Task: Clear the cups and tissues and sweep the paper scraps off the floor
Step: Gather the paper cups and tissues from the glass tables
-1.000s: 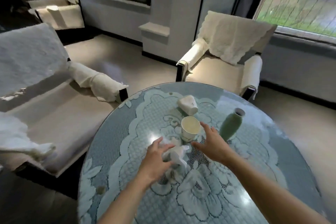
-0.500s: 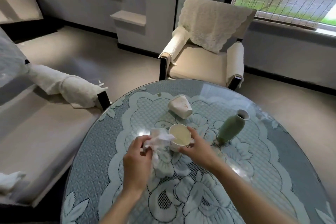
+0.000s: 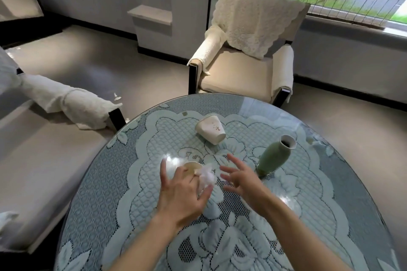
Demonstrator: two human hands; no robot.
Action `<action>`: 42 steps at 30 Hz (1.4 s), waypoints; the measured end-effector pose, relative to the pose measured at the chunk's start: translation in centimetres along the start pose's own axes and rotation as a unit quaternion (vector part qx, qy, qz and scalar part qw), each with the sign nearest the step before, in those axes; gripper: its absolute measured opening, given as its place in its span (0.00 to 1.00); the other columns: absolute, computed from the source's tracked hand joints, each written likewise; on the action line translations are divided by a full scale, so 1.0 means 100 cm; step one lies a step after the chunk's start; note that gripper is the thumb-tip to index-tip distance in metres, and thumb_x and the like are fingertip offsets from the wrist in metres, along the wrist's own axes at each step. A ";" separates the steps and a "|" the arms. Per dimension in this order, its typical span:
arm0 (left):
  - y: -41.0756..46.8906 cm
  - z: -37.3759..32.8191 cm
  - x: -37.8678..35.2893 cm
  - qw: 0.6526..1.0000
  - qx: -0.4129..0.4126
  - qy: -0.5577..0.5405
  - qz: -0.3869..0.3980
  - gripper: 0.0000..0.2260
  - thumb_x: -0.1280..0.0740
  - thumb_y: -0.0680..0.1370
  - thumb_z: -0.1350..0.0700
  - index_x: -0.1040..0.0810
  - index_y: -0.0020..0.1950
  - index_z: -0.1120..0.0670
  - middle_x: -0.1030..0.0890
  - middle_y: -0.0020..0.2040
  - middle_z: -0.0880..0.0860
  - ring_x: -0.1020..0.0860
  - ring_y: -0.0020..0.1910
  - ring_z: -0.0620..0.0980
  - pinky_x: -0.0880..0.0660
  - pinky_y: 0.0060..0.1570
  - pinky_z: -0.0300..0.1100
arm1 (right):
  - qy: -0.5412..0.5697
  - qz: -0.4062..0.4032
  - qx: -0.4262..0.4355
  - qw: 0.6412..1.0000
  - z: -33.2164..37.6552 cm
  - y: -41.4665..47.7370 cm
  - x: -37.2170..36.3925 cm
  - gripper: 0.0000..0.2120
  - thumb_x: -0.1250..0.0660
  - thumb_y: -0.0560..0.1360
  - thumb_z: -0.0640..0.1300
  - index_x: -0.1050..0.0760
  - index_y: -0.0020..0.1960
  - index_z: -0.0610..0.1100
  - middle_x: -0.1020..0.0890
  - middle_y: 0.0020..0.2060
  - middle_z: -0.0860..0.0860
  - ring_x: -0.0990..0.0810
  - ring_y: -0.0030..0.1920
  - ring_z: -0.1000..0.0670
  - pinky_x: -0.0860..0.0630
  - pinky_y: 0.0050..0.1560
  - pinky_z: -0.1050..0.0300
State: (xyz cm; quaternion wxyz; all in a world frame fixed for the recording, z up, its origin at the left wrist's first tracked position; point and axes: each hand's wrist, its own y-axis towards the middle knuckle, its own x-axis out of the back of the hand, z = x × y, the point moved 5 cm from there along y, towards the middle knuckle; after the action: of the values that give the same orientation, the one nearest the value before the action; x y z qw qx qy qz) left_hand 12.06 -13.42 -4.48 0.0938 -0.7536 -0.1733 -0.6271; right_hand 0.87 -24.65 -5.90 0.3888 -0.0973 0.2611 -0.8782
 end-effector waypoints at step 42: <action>-0.135 0.102 0.090 0.862 0.324 -0.346 -0.178 0.43 0.21 0.64 0.58 0.42 0.73 0.50 0.29 0.58 0.47 0.29 0.56 0.47 0.33 0.49 0.28 | -0.136 0.105 0.226 0.959 0.082 -0.055 -0.136 0.37 0.26 0.68 0.50 0.40 0.71 0.48 0.28 0.60 0.48 0.23 0.51 0.53 0.22 0.36 0.63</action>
State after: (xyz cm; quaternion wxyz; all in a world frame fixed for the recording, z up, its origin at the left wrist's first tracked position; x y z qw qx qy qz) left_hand 17.64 4.03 1.27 0.1538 -0.8058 -0.5190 -0.2403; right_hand 9.65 -14.74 4.40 0.5222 -0.0973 0.0093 -0.8472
